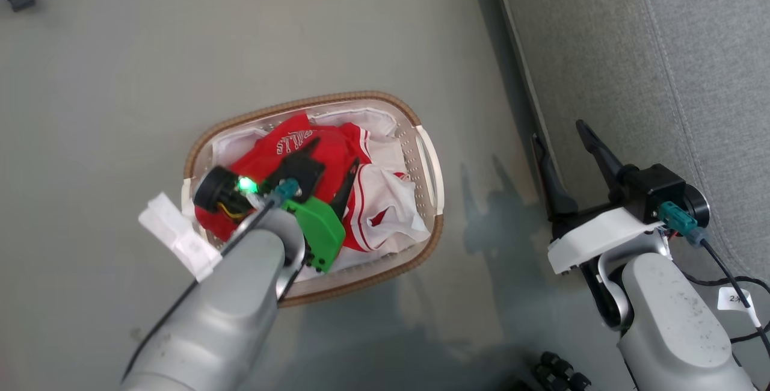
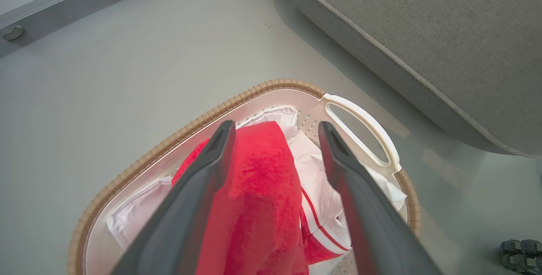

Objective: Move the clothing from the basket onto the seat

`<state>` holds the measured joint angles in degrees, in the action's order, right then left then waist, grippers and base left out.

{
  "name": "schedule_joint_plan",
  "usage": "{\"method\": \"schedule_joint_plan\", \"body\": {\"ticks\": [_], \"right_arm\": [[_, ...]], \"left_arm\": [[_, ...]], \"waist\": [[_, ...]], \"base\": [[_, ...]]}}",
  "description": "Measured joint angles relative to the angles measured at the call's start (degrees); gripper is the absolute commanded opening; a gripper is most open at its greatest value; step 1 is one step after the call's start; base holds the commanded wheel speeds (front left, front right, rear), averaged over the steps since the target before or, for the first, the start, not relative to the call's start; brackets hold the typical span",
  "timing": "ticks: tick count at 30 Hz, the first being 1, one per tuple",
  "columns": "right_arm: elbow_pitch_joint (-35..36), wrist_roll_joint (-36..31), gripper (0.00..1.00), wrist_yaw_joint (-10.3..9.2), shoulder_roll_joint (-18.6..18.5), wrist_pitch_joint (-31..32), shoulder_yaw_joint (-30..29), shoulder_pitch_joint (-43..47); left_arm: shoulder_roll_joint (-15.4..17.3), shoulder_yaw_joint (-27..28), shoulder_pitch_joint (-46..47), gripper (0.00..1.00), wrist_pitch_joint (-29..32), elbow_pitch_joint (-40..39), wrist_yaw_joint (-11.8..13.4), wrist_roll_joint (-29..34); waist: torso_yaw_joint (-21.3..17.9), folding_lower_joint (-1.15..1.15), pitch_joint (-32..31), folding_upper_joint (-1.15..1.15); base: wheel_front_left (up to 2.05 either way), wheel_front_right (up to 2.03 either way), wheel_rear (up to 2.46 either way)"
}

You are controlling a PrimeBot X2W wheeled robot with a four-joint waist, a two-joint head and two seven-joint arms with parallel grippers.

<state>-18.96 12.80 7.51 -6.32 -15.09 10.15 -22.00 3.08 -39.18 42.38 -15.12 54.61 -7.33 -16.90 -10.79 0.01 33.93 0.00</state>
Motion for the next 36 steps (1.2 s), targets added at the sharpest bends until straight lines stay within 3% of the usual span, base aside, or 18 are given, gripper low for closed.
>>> {"method": "schedule_joint_plan", "body": {"ticks": [11,20,36], "right_arm": [[-0.20,0.08,1.00,0.00,-0.27,0.00,2.81,-0.98],[1.08,0.21,1.00,0.00,-0.40,0.00,3.66,-2.28],[4.72,0.99,1.00,0.00,1.26,0.00,4.59,-5.64]], "left_arm": [[-0.10,-4.28,7.81,1.00,0.19,13.99,0.09,-0.53],[-0.25,-5.38,9.95,1.00,2.96,17.73,1.42,-1.24],[1.46,-9.58,15.46,1.00,9.00,19.14,8.04,1.70]], "waist": [[-1.34,0.00,4.53,0.00],[-1.30,0.00,7.74,0.00],[-3.06,0.00,16.68,0.00]], "base": [[0.00,0.00,0.00],[0.00,0.00,0.00],[0.00,0.00,0.00]]}}
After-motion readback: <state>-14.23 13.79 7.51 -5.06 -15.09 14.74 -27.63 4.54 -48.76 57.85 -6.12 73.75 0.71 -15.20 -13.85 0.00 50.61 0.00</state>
